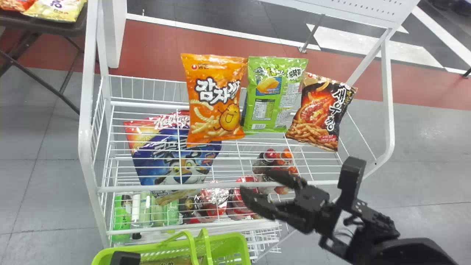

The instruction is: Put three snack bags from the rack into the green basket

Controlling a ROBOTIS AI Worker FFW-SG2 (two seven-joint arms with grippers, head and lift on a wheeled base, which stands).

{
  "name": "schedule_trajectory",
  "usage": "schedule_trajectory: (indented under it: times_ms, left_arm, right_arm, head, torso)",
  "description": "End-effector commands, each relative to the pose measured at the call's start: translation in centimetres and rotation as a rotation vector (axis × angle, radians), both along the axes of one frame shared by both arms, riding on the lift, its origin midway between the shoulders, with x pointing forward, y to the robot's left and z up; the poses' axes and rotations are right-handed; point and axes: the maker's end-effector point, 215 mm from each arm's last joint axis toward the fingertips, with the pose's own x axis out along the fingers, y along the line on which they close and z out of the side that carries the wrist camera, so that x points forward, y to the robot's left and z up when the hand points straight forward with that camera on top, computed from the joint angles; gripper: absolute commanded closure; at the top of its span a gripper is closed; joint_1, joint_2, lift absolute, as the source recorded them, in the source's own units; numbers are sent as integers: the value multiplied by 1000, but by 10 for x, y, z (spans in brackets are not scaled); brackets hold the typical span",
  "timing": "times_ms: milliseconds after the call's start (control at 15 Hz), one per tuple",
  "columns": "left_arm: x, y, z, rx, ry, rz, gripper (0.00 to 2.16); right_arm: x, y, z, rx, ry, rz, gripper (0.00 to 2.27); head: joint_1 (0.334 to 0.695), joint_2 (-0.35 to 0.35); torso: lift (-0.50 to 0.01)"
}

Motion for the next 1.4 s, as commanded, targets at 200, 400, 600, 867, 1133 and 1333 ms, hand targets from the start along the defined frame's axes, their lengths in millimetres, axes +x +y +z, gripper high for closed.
schedule_trajectory:
  times_ms: [200, 400, 600, 867, 1133, 1333]
  left_arm:
    - [-12, -3, -3, 18, 20, -29, 1416]
    - [-14, -5, -4, 30, 28, -58, 1416]
    - [-18, -7, -6, 30, 43, -91, 1416]
    - [-18, -5, -7, 29, 48, -89, 1416]
    - [-17, -7, -9, 24, 52, -90, 1416]
    - [-17, -8, -9, 25, 51, -92, 1416]
  right_arm:
    - [78, 63, 44, -88, -390, -111, 113]
    - [116, 59, 24, -126, -377, -213, 113]
    - [147, 34, 3, -167, -347, -319, 113]
    - [183, 29, -19, -180, -273, -324, 113]
    - [194, 43, -35, -165, -188, -252, 414]
    - [183, 51, -33, -141, -163, -232, 2155]
  head:
    - [695, -350]
    - [695, -350]
    - [695, -350]
    - [695, -350]
    - [695, -350]
    - [695, -350]
  torso:
    - [0]
    - [0]
    - [0]
    - [0]
    - [0]
    - [0]
